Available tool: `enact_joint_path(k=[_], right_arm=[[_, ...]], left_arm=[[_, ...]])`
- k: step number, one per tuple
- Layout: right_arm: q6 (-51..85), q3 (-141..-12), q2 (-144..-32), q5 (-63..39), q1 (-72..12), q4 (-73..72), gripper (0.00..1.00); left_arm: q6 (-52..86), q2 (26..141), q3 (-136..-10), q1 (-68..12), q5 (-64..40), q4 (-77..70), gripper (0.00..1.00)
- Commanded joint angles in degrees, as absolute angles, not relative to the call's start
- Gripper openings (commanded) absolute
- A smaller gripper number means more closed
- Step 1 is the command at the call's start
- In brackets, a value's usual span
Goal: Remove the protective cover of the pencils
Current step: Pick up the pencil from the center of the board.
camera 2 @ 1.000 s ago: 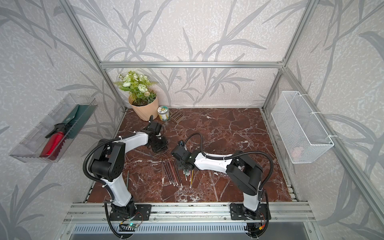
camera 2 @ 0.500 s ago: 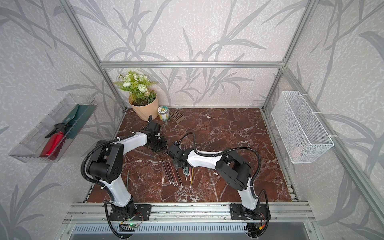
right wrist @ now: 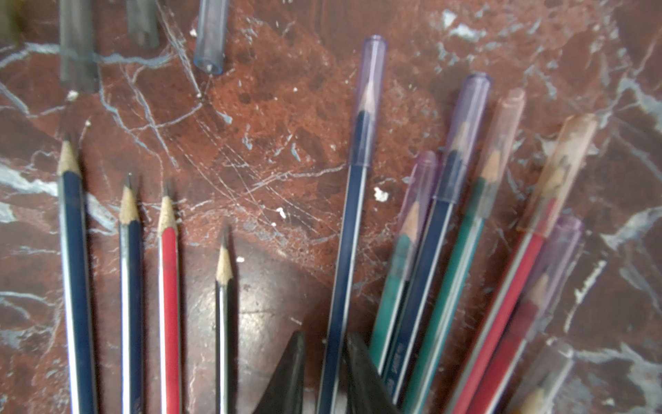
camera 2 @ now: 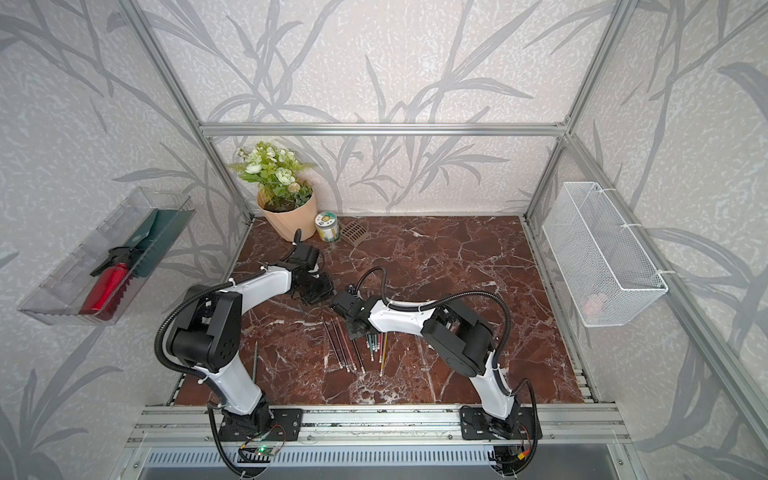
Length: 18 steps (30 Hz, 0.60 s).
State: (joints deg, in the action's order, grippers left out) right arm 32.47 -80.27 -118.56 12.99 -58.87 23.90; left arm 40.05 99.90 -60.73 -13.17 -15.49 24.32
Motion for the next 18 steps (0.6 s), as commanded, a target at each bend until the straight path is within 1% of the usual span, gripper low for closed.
enact_joint_path(k=[1,8,12,15,18], right_arm=[[32.3,-81.8,-120.1,12.7,-59.0,25.7,0.23],[32.3,-82.6,-121.1,12.7,-59.0,26.1,0.22],[32.4,-83.9,-122.4,13.0,-58.9,27.4,0.23],[32.4,-84.2,-122.9,13.2,-59.0,27.6,0.23],[32.4,-84.5,-123.5,13.3,-59.0,27.9,0.23]], left_arm=[[40.0,96.5,-59.4,-13.0,-14.5,23.1,0.21],[40.4,91.8,-56.6,-12.9,-13.4,20.5,0.21],[40.9,87.9,-54.1,-12.9,-12.5,18.1,0.23],[41.3,84.4,-51.9,-12.9,-11.4,16.2,0.27],[41.9,80.6,-49.3,-12.8,-10.0,13.7,0.35]])
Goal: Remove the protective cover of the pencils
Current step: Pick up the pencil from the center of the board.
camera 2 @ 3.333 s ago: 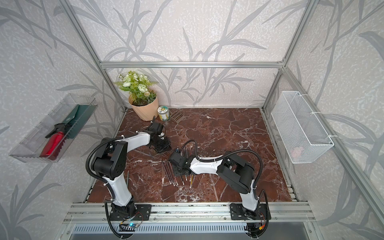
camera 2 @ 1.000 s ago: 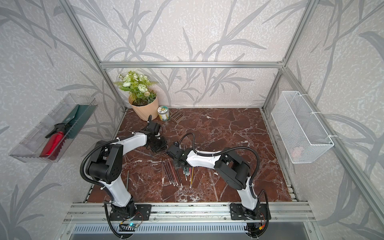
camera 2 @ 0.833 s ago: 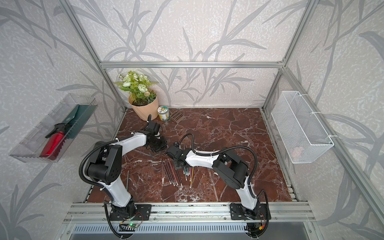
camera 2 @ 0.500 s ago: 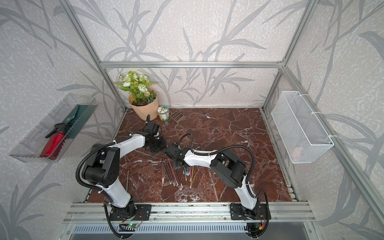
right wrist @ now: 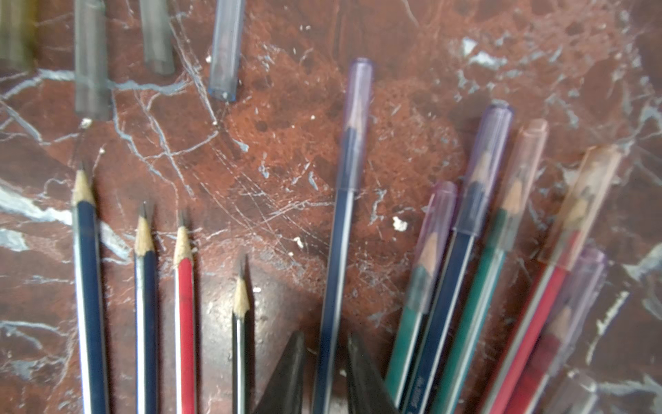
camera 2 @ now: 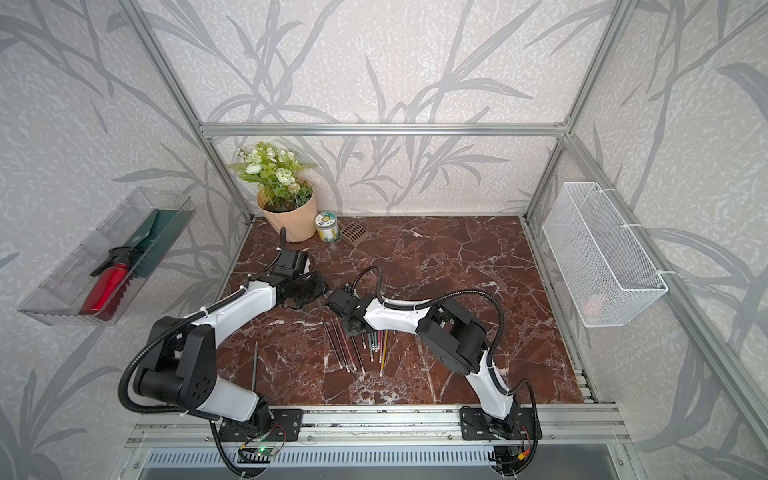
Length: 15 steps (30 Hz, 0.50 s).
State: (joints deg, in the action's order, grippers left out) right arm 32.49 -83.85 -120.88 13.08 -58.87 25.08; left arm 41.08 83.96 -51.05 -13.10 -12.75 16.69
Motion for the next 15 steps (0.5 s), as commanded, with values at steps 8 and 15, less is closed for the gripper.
enact_joint_path(k=[8,15], right_arm=[[32.5,-85.2,-123.8,12.7,-59.0,28.1,0.13],[32.4,-84.4,-121.7,12.5,-59.0,27.6,0.09]], left_arm=[[43.5,71.0,-39.2,-12.7,-5.6,1.1,0.53],[42.1,67.1,-36.4,-11.7,-8.1,-0.9,0.57]])
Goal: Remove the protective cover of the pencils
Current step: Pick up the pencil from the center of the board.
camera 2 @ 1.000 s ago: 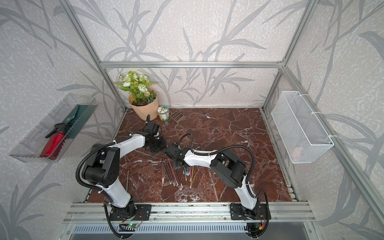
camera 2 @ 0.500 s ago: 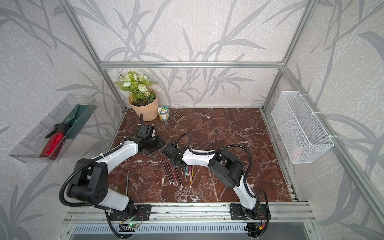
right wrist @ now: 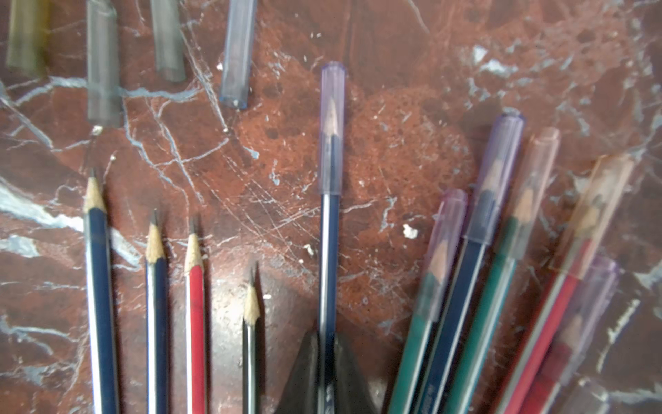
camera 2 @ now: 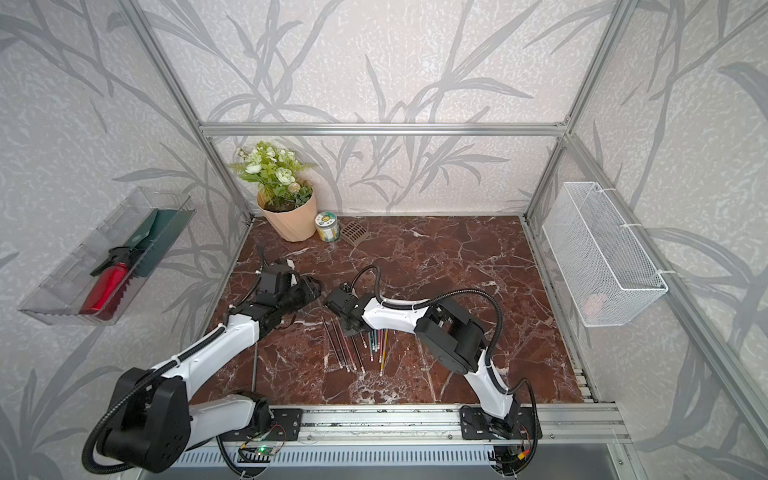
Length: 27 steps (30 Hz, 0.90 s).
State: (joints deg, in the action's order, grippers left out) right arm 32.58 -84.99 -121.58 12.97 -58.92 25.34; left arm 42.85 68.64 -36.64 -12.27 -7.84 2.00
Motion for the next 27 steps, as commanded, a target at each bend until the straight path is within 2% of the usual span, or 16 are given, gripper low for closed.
enact_joint_path(k=[1,17,27], right_arm=[[32.4,-84.4,-121.3,12.3,-59.0,27.5,0.08],[32.3,-78.1,-111.5,11.8,-59.1,22.9,0.02],[32.4,-72.3,-106.1,9.9,-59.3,17.1,0.02]], left_arm=[[42.0,67.0,-36.5,-11.4,-8.7,-0.6,0.58],[44.2,73.3,-37.3,-9.1,-21.2,-6.1,0.58],[46.0,79.0,-38.4,-9.2,-28.3,-10.3,0.55]])
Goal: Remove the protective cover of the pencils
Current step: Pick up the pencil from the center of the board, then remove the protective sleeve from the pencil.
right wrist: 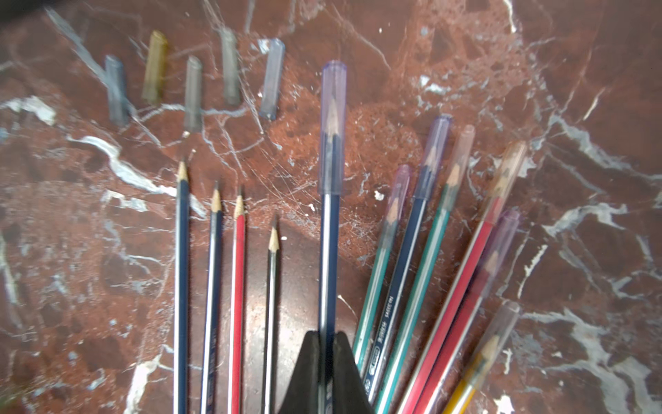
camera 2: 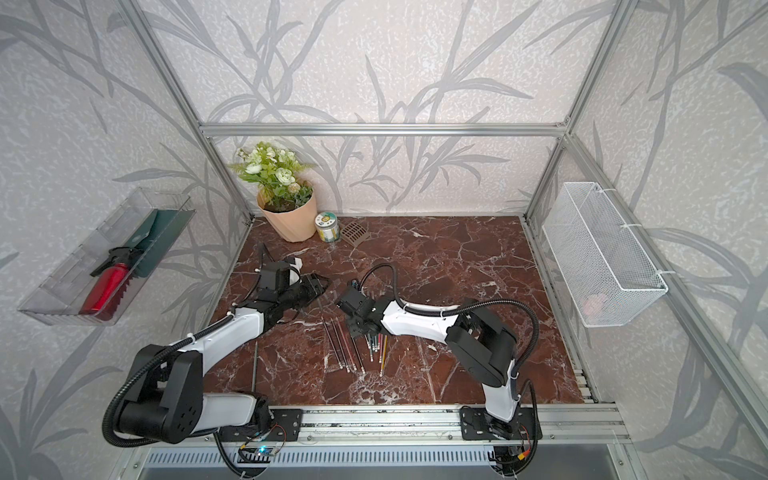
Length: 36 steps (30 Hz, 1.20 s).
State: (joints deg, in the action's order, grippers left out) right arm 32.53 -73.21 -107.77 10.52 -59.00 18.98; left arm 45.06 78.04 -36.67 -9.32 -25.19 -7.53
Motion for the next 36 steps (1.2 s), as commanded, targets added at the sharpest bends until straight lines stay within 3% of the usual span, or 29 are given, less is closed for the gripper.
enact_joint_path(k=[1,27,36], right_arm=[[32.4,-72.3,-106.1,9.8,-59.5,17.0,0.02],[33.3,-72.0,-105.7,7.2,-59.9,12.5,0.01],[33.2,-74.1,-106.6,6.3,-59.9,12.5,0.00]], left_arm=[[46.2,79.4,-38.6,-9.3,-28.8,-10.7,0.55],[48.9,86.0,-40.1,-11.2,-34.7,-15.2,0.56],[48.5,87.5,-40.8,-12.6,-34.8,-15.2,0.41]])
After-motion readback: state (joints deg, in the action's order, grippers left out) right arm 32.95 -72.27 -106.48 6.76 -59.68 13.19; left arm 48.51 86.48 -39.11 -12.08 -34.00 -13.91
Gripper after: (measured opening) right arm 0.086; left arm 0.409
